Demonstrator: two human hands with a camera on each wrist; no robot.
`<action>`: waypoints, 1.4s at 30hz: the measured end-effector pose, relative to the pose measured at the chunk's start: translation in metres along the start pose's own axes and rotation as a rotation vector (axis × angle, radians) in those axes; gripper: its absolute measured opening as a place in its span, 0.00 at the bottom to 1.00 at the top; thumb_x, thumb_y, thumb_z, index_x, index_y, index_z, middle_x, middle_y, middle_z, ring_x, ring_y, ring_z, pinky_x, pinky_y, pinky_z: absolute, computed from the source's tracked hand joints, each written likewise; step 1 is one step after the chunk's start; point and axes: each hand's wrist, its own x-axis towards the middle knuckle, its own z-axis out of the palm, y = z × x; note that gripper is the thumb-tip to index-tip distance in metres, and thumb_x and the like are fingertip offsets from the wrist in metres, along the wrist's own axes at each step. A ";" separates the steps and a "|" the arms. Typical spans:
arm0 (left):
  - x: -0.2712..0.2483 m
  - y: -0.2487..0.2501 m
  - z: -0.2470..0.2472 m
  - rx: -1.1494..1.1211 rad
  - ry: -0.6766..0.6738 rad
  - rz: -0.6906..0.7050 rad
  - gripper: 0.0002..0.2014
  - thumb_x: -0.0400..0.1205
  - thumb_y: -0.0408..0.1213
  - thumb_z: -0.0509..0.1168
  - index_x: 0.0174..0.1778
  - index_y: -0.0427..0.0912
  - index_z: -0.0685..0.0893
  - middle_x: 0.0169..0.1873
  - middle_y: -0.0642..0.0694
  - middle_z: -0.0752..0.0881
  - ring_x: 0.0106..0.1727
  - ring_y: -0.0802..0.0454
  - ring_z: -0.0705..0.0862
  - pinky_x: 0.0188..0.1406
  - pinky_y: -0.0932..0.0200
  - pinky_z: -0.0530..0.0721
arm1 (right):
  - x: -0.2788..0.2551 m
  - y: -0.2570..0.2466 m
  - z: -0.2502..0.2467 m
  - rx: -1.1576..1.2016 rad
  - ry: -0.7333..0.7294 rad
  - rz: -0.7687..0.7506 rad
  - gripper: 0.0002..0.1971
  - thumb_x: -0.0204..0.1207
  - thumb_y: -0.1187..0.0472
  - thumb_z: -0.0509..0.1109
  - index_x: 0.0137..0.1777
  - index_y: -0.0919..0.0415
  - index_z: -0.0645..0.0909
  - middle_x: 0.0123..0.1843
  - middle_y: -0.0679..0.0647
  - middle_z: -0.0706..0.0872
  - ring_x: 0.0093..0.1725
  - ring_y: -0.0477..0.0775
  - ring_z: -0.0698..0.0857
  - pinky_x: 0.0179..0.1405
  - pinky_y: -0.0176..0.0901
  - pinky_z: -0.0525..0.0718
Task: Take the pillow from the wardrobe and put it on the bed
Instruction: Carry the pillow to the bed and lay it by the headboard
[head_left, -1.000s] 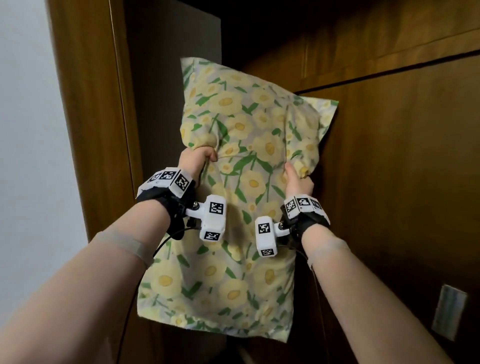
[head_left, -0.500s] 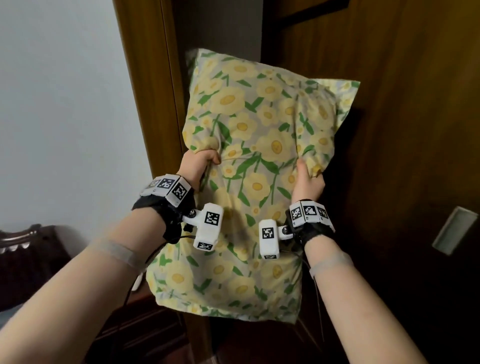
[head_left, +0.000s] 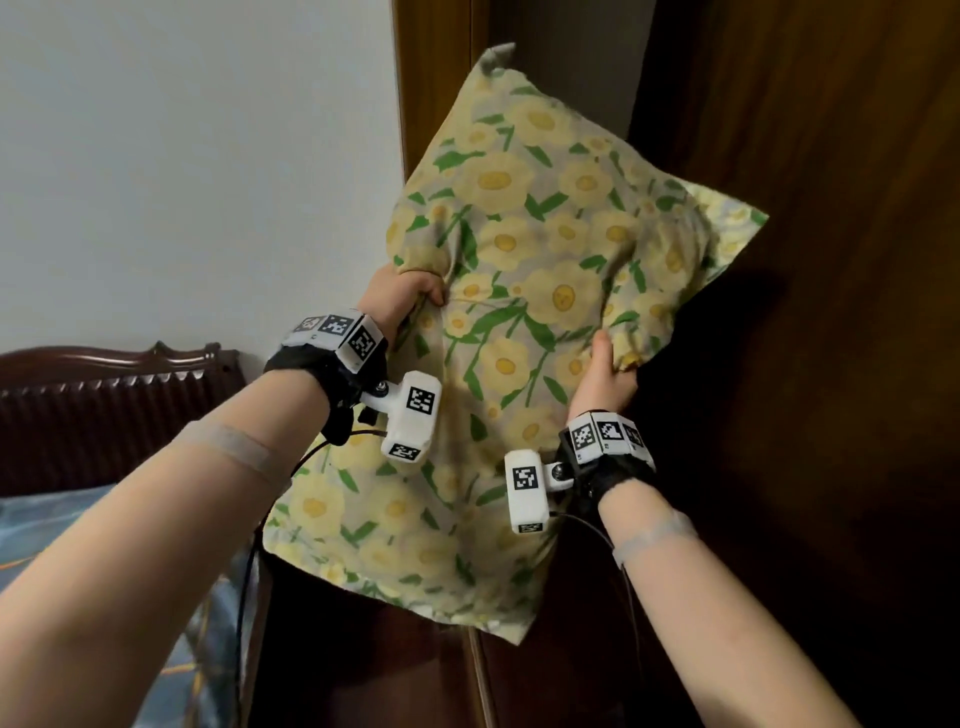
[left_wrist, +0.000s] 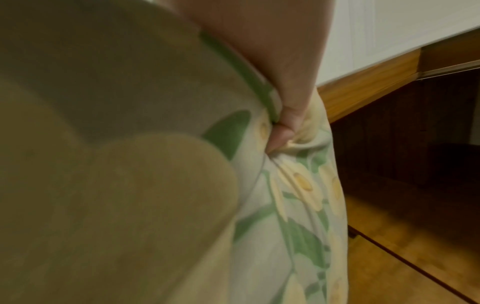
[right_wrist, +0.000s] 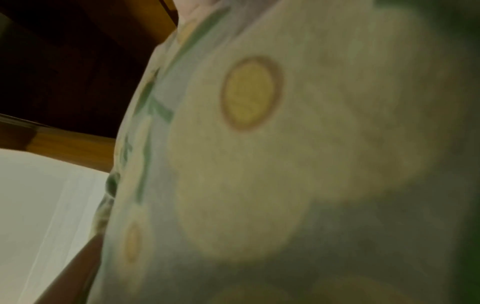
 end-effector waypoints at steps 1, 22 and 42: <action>0.001 0.000 -0.007 0.030 0.003 -0.001 0.07 0.56 0.27 0.64 0.25 0.42 0.81 0.29 0.43 0.80 0.43 0.43 0.80 0.40 0.54 0.80 | -0.005 0.004 0.003 -0.027 -0.002 0.051 0.27 0.74 0.53 0.73 0.70 0.65 0.77 0.65 0.57 0.84 0.63 0.53 0.83 0.66 0.46 0.81; 0.030 -0.062 -0.311 0.575 0.178 -0.018 0.18 0.69 0.22 0.68 0.55 0.35 0.83 0.46 0.40 0.81 0.51 0.45 0.80 0.41 0.58 0.77 | -0.216 0.206 0.143 -0.722 -0.413 0.571 0.39 0.52 0.28 0.64 0.55 0.56 0.83 0.55 0.53 0.86 0.55 0.59 0.85 0.63 0.51 0.81; 0.105 -0.120 -0.543 1.107 0.494 -0.218 0.15 0.78 0.33 0.59 0.58 0.43 0.83 0.58 0.39 0.87 0.64 0.35 0.81 0.73 0.43 0.67 | -0.362 0.314 0.346 -1.178 -1.696 0.456 0.20 0.83 0.49 0.59 0.55 0.66 0.81 0.46 0.61 0.94 0.37 0.55 0.91 0.37 0.37 0.86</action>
